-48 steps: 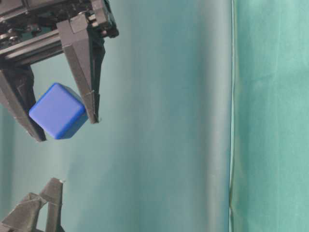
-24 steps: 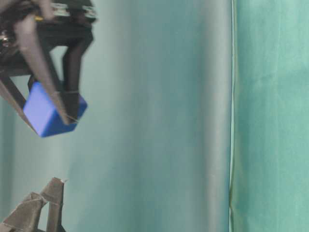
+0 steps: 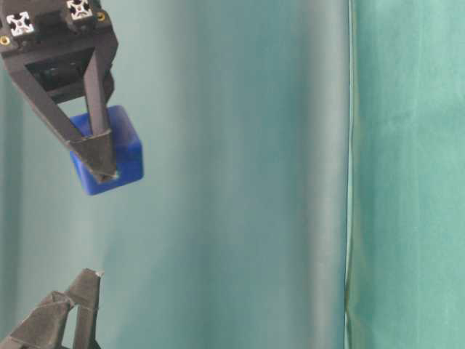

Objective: Handover the blue block to the right arm after grasping it with the left arm, then place it in the designated position.
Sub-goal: 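Pull the cube back with the right gripper, away from the left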

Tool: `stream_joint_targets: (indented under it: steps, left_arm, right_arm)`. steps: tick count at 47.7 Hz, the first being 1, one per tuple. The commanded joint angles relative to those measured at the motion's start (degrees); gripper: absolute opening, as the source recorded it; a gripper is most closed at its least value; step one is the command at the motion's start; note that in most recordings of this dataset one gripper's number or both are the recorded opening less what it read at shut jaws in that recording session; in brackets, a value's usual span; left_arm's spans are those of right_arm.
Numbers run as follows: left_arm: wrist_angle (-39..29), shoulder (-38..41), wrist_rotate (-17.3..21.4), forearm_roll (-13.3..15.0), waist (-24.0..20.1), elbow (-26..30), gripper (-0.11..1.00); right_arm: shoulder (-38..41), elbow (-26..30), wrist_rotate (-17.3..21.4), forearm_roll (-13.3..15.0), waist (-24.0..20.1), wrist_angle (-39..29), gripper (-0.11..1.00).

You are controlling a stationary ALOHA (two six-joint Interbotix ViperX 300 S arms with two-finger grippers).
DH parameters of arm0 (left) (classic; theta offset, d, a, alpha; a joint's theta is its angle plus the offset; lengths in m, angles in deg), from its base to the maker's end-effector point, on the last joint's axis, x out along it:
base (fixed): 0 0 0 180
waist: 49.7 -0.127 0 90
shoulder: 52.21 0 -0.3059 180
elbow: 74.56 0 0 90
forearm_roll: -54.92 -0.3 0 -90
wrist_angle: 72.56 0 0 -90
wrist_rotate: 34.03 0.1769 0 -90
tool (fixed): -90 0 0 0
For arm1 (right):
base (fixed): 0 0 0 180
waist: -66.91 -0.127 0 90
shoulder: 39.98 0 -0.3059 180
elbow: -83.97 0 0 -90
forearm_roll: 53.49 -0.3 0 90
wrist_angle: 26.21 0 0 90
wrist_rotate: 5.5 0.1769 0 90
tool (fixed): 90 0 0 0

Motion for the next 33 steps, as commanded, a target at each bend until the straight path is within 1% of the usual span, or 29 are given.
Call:
stream_joint_targets:
  steps: [1,33]
  left_arm:
    - [0.2,-0.3,0.0,0.0,-0.1,1.0,1.00]
    - [0.2,-0.3,-0.1,0.0,-0.2,1.1,1.00]
  right_arm:
    - [-1.3,1.8,0.4,-0.2,-0.2,-1.0,0.65]
    - [-1.6,1.8,0.4,0.1,-0.3,-1.8,0.65]
